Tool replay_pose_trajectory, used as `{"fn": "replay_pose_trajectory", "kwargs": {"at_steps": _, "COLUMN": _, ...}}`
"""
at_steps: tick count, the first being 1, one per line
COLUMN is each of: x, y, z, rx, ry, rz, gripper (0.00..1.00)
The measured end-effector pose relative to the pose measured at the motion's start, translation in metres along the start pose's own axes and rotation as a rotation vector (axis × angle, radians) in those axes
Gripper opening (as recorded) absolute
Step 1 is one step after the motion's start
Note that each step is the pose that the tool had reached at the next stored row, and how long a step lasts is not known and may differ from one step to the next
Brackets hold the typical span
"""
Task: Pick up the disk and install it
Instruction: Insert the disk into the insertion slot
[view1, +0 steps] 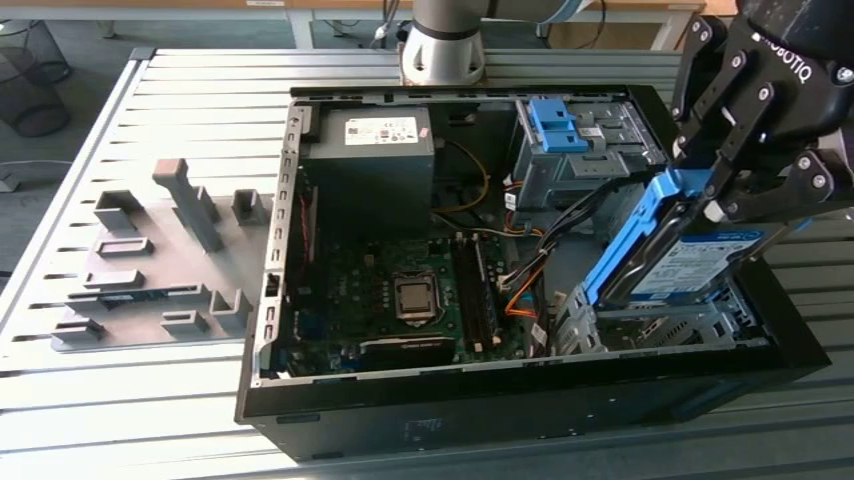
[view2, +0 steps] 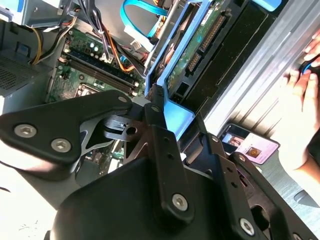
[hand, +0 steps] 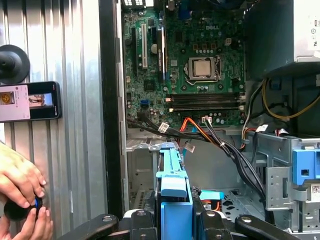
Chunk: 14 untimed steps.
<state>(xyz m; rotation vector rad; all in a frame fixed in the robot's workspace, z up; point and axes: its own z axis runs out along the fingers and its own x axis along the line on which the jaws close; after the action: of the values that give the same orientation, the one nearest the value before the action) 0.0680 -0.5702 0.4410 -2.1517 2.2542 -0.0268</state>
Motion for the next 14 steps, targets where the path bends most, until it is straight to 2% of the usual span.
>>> {"fn": "replay_pose_trajectory", "kwargs": {"at_steps": 14, "x": 0.0001, "y": 0.0002, "z": 0.0059, "rx": -0.0007, "ry": 0.0000, "rz": 0.000, "gripper": 0.36}}
